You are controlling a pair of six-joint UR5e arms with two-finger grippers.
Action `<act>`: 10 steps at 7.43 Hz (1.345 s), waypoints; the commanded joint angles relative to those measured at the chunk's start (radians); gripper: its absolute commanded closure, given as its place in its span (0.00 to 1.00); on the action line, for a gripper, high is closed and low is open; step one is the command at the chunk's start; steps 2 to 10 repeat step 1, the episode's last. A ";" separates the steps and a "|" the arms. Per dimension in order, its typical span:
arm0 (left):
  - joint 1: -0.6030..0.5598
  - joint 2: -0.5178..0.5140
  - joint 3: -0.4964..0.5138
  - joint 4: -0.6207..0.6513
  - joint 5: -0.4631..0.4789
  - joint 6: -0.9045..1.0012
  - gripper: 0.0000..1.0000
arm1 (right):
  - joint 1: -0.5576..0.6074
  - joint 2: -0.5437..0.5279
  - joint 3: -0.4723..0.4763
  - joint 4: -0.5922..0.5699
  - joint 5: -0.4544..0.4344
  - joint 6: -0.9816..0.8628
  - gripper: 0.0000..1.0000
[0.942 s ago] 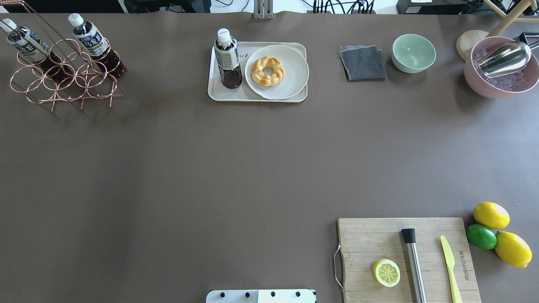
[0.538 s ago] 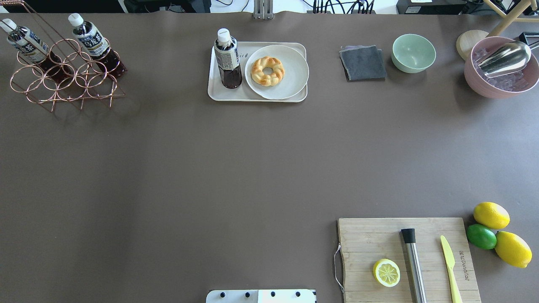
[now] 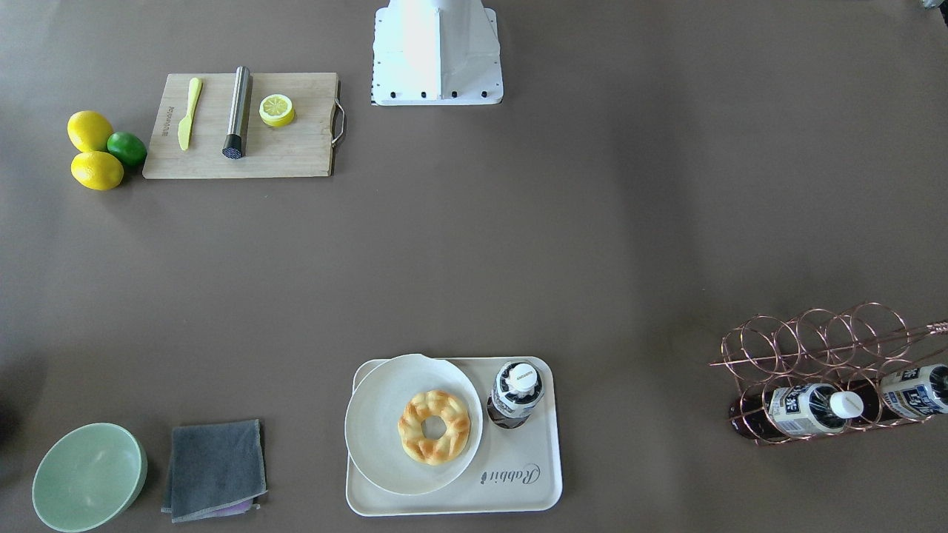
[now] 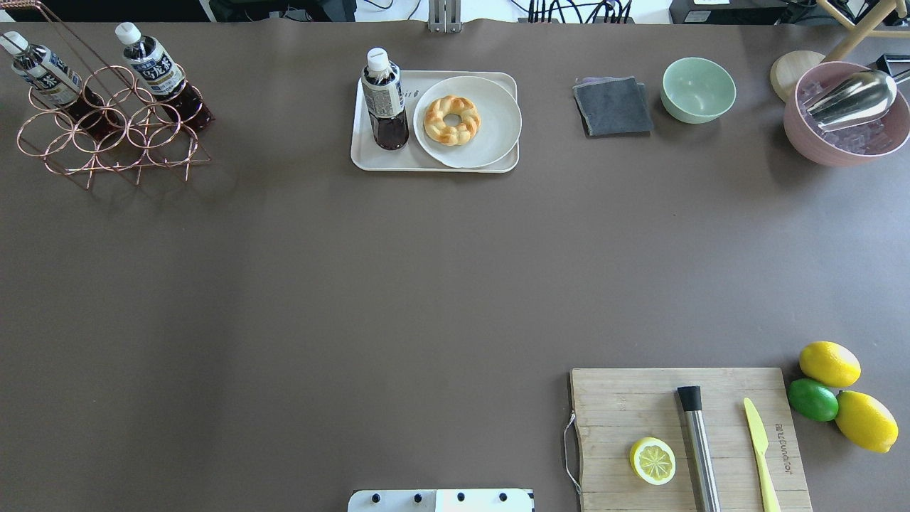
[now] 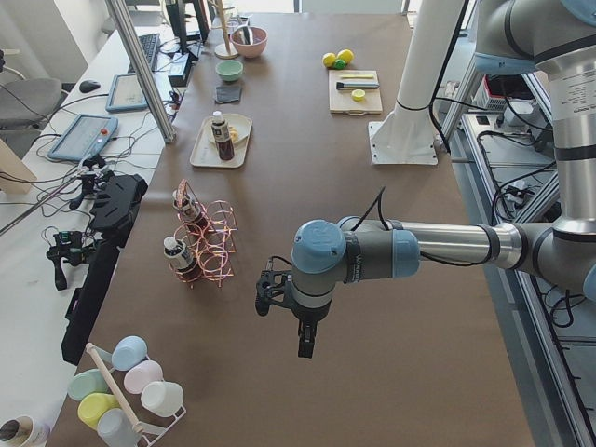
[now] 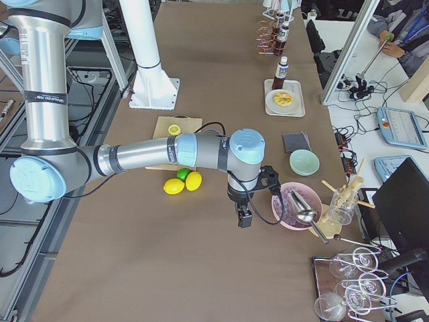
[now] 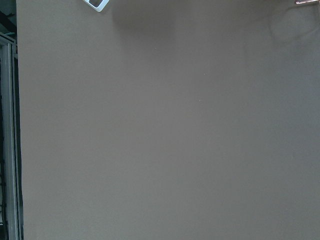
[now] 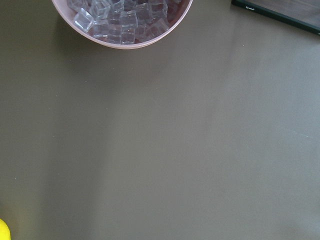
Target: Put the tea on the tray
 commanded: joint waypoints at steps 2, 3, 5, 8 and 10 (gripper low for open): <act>-0.001 0.000 0.002 0.000 0.001 0.000 0.03 | 0.000 0.000 0.000 0.001 0.000 0.000 0.00; -0.001 0.000 0.002 0.000 0.001 0.000 0.03 | 0.000 0.000 0.000 0.001 0.000 0.000 0.00; -0.001 0.000 0.002 0.000 0.001 0.000 0.03 | 0.000 0.000 0.000 0.001 0.000 0.000 0.00; -0.001 0.000 0.002 0.000 0.001 0.000 0.03 | 0.000 0.000 0.000 0.001 0.000 0.000 0.00; -0.001 0.000 0.002 0.000 0.001 0.000 0.03 | 0.000 0.000 0.000 0.001 0.000 0.000 0.00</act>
